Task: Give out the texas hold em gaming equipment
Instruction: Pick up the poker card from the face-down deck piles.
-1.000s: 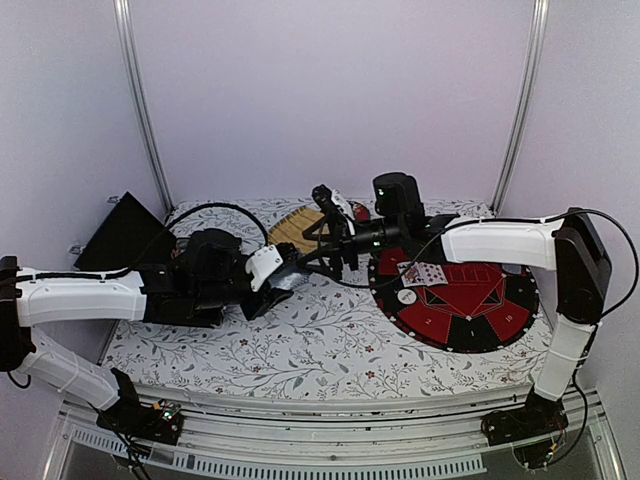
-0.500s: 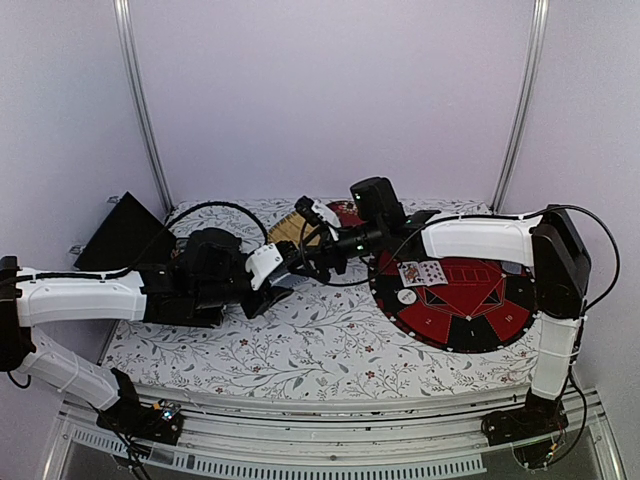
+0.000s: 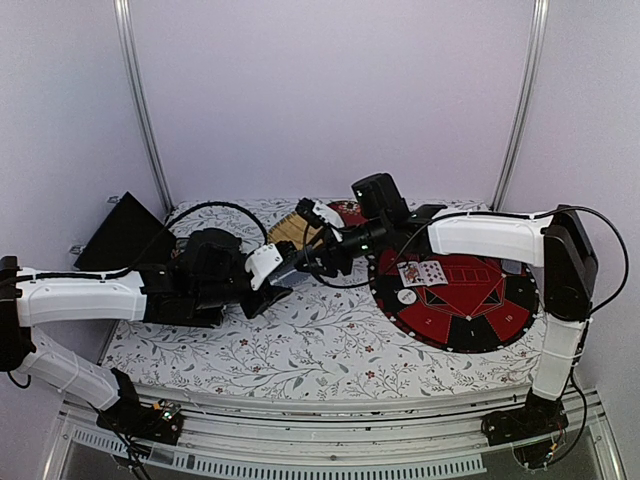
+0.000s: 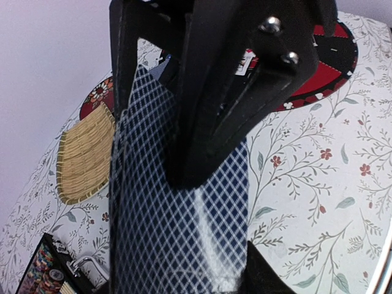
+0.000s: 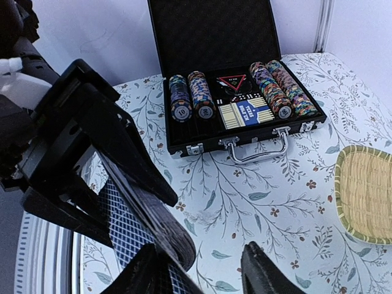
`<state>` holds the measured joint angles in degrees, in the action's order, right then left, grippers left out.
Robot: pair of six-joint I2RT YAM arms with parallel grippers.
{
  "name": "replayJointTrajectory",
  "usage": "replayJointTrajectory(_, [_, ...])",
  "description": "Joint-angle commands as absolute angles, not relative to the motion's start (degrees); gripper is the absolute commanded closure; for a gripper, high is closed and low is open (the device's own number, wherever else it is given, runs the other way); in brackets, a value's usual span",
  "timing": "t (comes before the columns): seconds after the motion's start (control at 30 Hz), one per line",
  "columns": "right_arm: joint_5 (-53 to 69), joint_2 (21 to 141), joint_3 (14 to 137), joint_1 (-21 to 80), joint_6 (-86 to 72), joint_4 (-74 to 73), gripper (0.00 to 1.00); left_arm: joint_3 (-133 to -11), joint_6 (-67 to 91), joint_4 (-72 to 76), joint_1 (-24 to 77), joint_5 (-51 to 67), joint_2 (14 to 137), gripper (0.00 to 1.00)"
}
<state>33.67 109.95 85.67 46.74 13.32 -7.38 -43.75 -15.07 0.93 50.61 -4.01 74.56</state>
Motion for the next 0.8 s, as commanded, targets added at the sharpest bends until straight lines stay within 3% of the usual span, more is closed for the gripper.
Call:
replayJointTrajectory(0.0, [33.56,107.28,86.64,46.37,14.93,-11.64,0.56,-43.77,-15.58,2.81,50.75,-4.39,73.83,0.56])
replayJointTrajectory(0.27, [33.32,106.08,86.90,46.38,15.88,-14.97,0.74,-43.78,-15.55,2.81,50.74,-4.52,74.00,0.56])
replayJointTrajectory(0.47, [32.77,106.03,89.04,46.30,16.89,-19.29,0.96,-43.69,-15.46,2.77,50.79,-4.53,73.96,0.56])
replayJointTrajectory(0.77, [28.79,103.78,89.73,45.53,19.01,-24.18,0.97,-43.60,-15.26,2.55,50.74,-4.50,74.25,0.56])
